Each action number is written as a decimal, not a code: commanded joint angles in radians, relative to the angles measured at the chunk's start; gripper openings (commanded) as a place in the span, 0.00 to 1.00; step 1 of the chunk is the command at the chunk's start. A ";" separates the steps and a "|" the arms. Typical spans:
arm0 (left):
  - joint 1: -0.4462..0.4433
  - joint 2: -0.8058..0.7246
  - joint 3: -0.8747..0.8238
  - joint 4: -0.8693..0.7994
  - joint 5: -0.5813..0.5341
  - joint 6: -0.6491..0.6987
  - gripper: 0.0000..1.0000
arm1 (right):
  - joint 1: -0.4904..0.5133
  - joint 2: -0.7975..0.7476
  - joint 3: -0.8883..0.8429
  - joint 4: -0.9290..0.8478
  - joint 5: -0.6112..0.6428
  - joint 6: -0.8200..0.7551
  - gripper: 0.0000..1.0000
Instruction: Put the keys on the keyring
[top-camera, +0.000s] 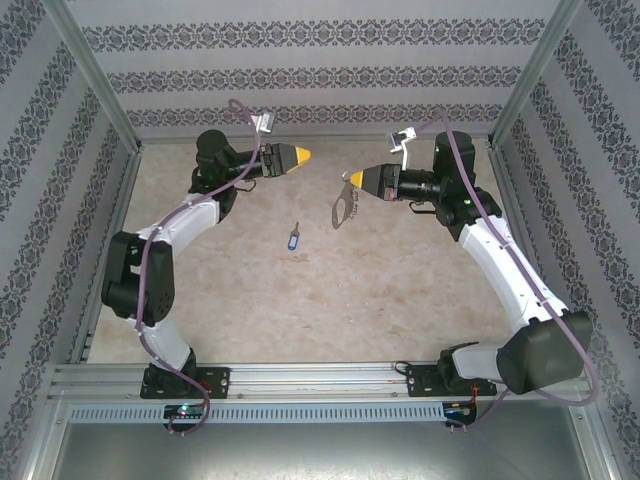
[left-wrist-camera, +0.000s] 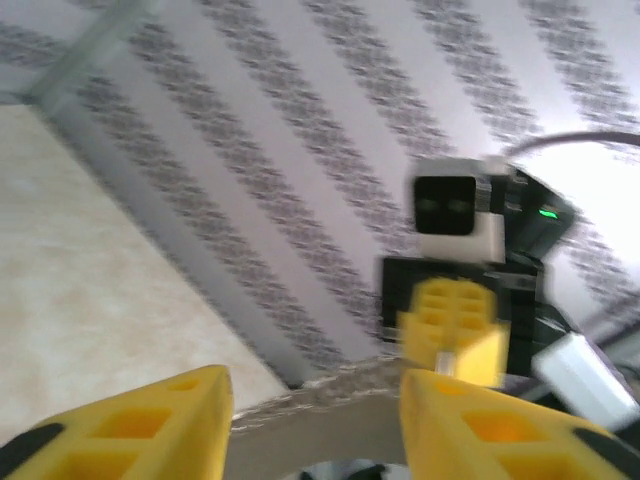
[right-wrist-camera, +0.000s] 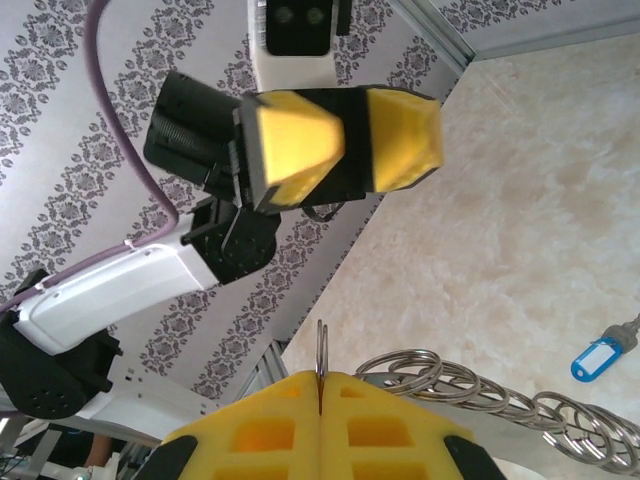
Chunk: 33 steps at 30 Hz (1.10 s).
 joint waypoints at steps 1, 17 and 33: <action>-0.008 -0.088 0.085 -0.617 -0.167 0.392 0.55 | -0.004 -0.040 -0.021 0.016 -0.006 -0.003 0.00; -0.025 -0.004 0.244 -1.340 -0.457 0.685 0.98 | 0.000 -0.039 -0.062 -0.019 0.006 -0.053 0.00; -0.079 -0.119 0.014 0.021 0.038 -0.071 0.38 | 0.030 -0.025 -0.039 0.304 -0.074 0.157 0.00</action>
